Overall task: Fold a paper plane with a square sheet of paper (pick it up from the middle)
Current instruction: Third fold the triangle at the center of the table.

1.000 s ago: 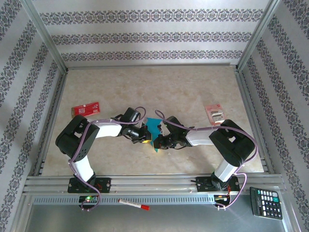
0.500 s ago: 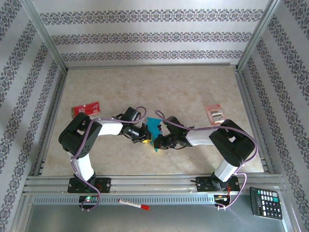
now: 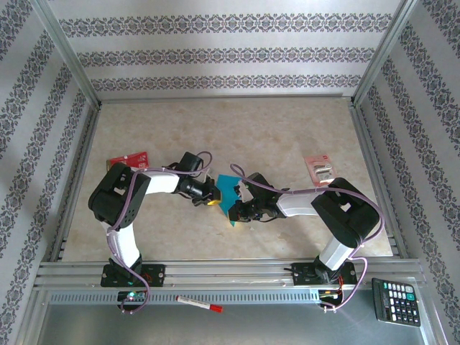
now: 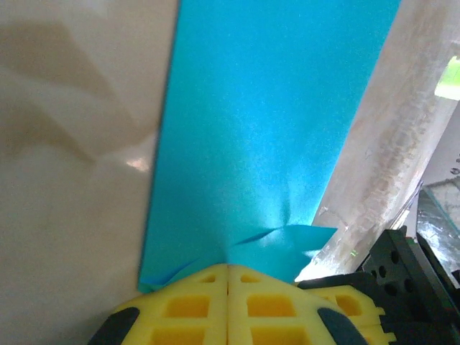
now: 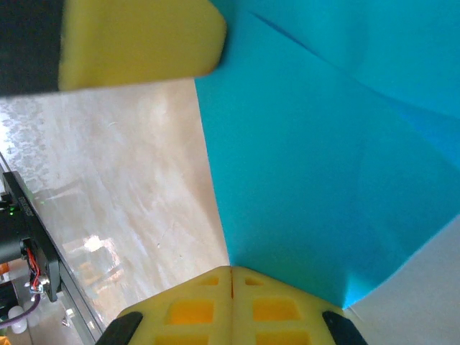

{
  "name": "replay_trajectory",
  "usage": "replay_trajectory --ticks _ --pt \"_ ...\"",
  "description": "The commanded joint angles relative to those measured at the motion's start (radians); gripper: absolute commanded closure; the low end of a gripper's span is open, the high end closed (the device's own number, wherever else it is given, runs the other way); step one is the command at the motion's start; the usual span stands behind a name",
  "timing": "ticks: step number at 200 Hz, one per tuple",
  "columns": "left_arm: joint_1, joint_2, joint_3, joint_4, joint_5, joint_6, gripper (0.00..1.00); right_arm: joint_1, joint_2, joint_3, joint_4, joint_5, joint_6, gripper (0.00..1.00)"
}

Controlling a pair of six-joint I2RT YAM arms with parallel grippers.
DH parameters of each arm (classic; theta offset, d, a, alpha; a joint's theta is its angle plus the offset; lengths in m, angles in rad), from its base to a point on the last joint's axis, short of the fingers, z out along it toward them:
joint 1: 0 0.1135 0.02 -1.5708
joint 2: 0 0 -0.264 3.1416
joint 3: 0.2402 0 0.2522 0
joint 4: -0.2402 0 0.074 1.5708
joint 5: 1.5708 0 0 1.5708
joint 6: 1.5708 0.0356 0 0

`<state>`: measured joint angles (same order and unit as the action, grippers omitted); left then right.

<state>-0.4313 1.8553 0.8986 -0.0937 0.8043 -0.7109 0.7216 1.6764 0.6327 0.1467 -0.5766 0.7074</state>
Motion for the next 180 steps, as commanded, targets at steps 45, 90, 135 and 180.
replay_trajectory --ticks 45,90,135,180 --pt "0.103 0.036 0.06 -0.031 -0.143 0.042 0.89 -0.004 0.008 -0.056 -0.189 0.071 -0.044 1.0" --pt "0.103 -0.117 -0.035 0.068 -0.082 -0.012 0.76 -0.003 -0.089 0.02 -0.114 -0.008 -0.037 0.97" --pt "0.057 -0.241 -0.207 0.209 -0.015 -0.115 0.6 -0.067 -0.19 0.034 -0.1 0.064 -0.008 0.85" --pt "0.039 -0.242 -0.196 0.178 -0.006 -0.097 0.5 -0.093 -0.087 0.096 -0.104 0.116 -0.006 0.88"
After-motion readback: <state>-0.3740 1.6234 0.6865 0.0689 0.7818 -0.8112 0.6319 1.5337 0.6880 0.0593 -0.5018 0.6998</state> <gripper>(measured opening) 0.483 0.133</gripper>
